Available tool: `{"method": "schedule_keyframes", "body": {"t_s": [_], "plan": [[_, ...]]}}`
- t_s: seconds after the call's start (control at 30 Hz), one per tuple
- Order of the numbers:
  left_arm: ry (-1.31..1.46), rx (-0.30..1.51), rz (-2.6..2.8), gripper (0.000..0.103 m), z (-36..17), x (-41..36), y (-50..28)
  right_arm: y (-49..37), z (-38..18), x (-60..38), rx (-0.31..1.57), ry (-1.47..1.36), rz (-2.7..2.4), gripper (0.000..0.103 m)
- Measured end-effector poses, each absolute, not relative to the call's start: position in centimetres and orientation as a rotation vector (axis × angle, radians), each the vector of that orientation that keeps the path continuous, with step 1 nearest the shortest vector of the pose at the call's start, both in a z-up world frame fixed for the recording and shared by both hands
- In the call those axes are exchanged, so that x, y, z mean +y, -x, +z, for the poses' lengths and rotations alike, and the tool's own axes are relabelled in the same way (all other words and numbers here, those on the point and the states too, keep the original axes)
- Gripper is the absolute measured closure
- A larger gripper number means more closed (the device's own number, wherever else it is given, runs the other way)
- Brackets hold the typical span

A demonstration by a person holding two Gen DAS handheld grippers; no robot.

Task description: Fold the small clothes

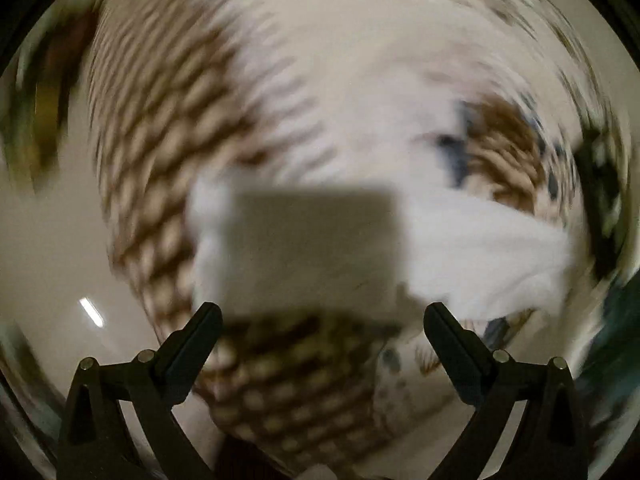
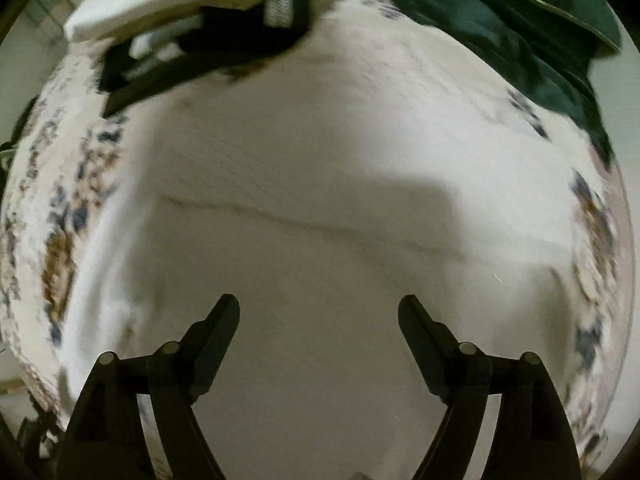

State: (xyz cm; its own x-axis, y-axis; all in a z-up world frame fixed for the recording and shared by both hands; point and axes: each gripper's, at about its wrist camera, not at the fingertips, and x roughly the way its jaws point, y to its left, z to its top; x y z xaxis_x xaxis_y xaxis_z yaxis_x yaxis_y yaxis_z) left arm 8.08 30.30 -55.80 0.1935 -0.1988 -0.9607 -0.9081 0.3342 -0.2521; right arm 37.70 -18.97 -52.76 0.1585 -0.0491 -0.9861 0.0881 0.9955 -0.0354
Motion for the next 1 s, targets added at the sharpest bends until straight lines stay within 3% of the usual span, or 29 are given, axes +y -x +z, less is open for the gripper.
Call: {"method": "schedule_keyframes", "body": {"t_s": [0.17,0.23,0.27,0.33,0.43,0.5,0.77,1.0], "plan": [[1.530,1.113,0.763,0.002,-60.0,31.3,-3.8,-36.1,-53.5,-20.6,1.467,-0.093,-0.178,0.020],[1.541,1.031,0.813,0.011,-60.2,32.3,-4.3,-35.7,-53.5,-20.6,1.466,-0.099,-0.180,0.020],[1.530,0.994,0.848,0.021,-60.0,32.8,-4.3,-35.7,-53.7,-20.2,1.467,-0.085,-0.184,0.020],[1.478,0.913,0.954,0.096,-58.8,34.0,-4.3,-35.8,-54.2,-19.2,1.474,0.011,-0.226,0.020],[1.371,0.860,1.011,0.095,-56.3,35.1,-4.2,-36.4,-54.9,-18.3,1.475,0.167,-0.308,0.017],[1.265,0.873,0.992,0.095,-54.4,35.2,-5.2,-37.0,-54.9,-17.7,1.448,0.220,-0.322,0.000],[0.767,0.892,0.774,0.095,-45.9,31.4,-15.2,-39.5,-54.7,-18.6,1.417,0.122,-0.271,0.000],[0.473,0.904,0.364,0.095,-41.7,17.3,-29.1,-38.3,-53.9,-25.6,1.411,0.002,-0.341,0.000]]}}
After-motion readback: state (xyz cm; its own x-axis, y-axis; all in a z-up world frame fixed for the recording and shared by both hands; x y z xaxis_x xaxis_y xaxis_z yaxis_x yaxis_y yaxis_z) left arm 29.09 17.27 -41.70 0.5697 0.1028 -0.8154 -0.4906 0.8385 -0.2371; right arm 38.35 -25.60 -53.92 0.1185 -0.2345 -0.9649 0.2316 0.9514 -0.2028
